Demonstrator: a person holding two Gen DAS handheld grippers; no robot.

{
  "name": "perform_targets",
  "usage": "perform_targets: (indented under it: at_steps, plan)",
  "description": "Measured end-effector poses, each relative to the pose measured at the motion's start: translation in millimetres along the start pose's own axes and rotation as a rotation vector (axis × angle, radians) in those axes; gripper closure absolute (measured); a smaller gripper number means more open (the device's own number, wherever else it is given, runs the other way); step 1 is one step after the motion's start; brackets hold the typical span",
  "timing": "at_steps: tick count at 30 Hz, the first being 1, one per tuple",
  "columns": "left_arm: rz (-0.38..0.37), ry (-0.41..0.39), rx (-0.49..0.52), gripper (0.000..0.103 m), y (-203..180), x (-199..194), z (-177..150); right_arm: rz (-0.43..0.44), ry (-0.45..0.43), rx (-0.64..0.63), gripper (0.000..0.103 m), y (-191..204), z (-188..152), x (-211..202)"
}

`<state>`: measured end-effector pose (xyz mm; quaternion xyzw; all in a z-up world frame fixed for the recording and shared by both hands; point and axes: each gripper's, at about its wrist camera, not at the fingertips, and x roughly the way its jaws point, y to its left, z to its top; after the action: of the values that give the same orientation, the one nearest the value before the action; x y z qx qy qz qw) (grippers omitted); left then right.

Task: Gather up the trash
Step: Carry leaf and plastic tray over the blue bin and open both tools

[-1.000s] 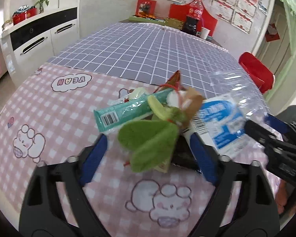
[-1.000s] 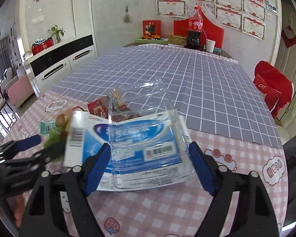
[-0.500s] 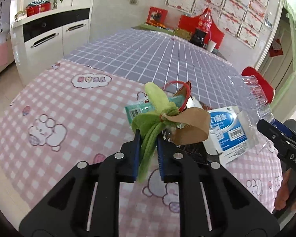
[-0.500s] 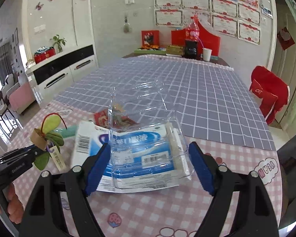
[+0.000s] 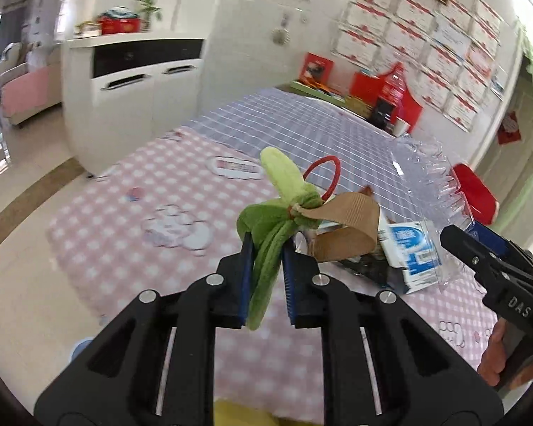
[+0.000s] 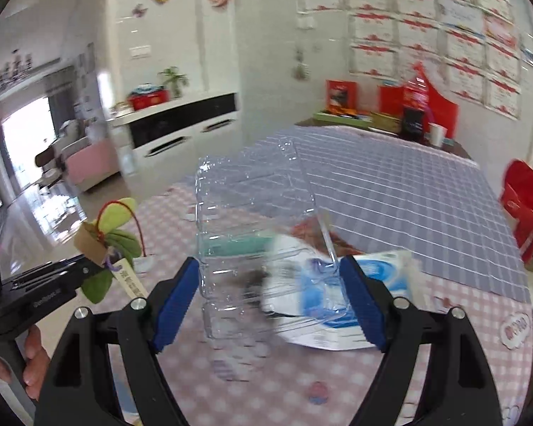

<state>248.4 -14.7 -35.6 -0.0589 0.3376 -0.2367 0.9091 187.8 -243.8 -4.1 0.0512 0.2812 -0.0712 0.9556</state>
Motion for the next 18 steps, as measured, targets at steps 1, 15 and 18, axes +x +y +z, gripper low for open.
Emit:
perform_targets:
  at_steps: [1,15,18]
  plan:
    - [0.009,-0.003,-0.006,0.087,5,-4,-1,0.023,-0.001,-0.015,0.024,11,0,0]
    - [0.34,-0.043,-0.168,0.087,138,-87,-50,0.334,0.111,-0.199,0.024,169,-18,28]
    - [0.399,-0.036,-0.221,0.087,165,-103,-64,0.384,0.148,-0.244,0.024,201,-29,33]
